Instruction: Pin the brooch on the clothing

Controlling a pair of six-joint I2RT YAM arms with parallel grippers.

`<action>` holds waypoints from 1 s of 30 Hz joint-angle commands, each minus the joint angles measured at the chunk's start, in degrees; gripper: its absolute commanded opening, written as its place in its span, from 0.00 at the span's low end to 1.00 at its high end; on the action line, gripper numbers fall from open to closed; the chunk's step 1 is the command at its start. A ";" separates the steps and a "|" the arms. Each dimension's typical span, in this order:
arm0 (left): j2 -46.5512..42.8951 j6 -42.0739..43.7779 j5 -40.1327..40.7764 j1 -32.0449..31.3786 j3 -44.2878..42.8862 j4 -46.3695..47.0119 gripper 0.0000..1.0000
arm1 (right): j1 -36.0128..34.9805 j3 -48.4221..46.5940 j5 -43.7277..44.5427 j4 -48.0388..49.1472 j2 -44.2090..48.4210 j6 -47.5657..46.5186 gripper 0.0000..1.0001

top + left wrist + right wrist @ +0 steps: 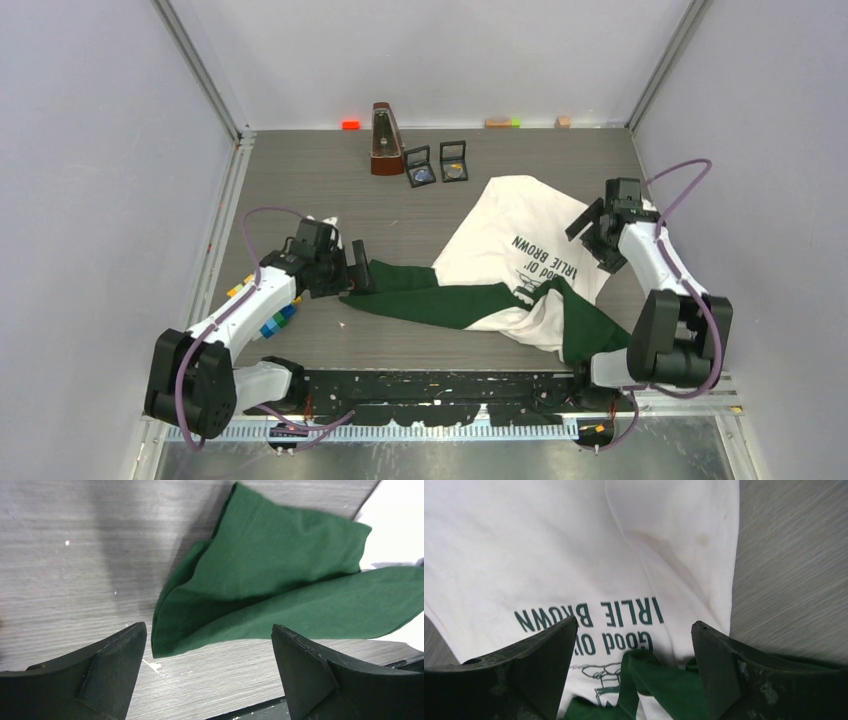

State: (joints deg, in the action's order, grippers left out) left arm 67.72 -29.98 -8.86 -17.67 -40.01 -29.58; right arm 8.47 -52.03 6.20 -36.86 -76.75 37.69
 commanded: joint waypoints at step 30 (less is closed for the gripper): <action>15.10 -1.71 4.42 8.42 -6.36 16.47 0.00 | 6.56 -14.96 4.21 2.84 -21.79 -10.52 0.00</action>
State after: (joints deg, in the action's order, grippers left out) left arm 75.81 -34.85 -6.35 -13.47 -37.17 -17.63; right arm 13.98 -65.49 6.96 -34.50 -99.77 26.50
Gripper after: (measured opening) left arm 0.012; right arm 0.021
